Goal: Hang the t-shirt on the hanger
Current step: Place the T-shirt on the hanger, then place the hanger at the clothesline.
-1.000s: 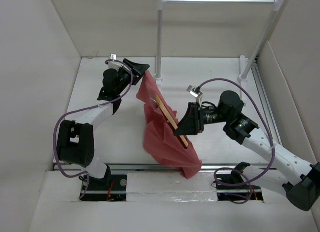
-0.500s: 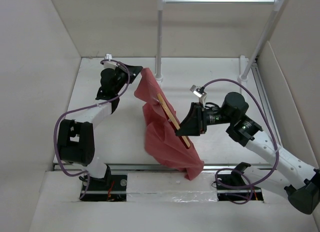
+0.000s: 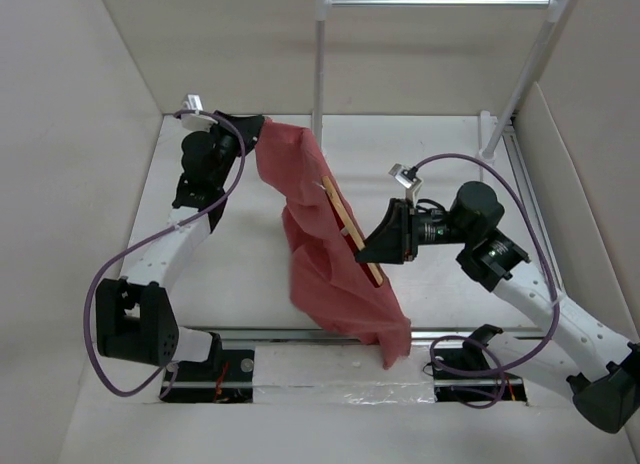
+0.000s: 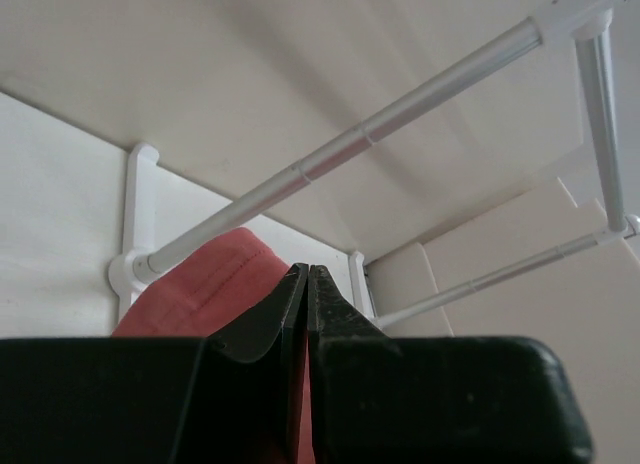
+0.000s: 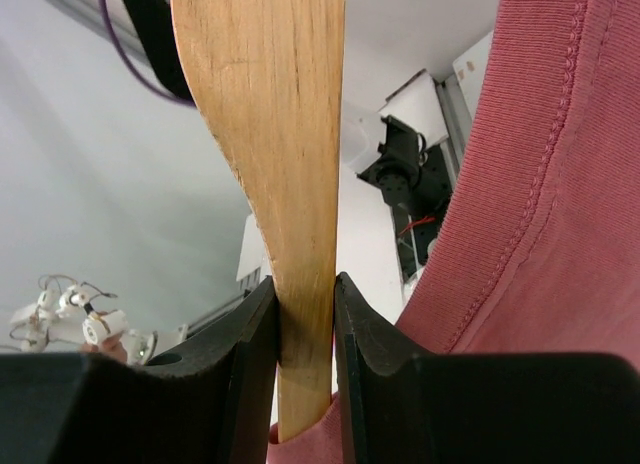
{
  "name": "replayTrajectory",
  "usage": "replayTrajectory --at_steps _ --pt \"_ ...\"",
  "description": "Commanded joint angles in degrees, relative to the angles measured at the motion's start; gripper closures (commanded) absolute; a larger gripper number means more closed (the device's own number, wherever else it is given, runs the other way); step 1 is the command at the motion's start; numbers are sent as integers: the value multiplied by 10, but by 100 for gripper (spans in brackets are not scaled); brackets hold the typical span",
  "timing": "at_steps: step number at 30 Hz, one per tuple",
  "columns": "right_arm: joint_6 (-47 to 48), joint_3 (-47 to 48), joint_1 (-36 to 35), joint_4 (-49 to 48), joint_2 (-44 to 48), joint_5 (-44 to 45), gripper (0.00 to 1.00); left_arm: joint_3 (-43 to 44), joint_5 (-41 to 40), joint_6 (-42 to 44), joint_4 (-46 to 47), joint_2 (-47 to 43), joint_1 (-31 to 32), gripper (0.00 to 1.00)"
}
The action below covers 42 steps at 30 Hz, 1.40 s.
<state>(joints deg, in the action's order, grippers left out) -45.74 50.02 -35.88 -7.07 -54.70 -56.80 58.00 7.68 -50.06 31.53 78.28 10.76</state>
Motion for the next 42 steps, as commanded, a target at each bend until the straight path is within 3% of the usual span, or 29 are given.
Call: replayTrajectory --at_steps 1,9,16,24,27,28,32,34,37,40,42 --pt "-20 47 12 -62 20 -10 100 23 -50 35 -7 -18 -9 100" --pt "-51 56 22 -66 43 -9 100 141 -71 57 -62 65 -22 100" --pt "-126 90 27 -138 35 -29 100 276 -106 94 -120 122 -22 100" --pt "-173 116 27 -159 29 -10 100 333 -100 111 -153 138 -22 100" --pt "-128 172 27 -99 25 19 100 289 3 96 -126 97 -14 100" --pt "-110 194 34 -44 18 23 100 232 28 84 -107 74 -14 100" --pt "-99 280 55 -26 -31 2 100 58 104 30 66 -45 3 47" --pt "-84 351 63 3 -52 10 100 13 138 16 118 -106 3 36" --pt "-60 394 68 64 -57 41 100 -68 178 -5 168 -151 3 29" --pt "-77 347 74 53 -26 55 100 -131 180 -12 173 -214 3 28" --pt "-82 283 88 57 -1 83 100 -136 162 1 116 -256 3 30"
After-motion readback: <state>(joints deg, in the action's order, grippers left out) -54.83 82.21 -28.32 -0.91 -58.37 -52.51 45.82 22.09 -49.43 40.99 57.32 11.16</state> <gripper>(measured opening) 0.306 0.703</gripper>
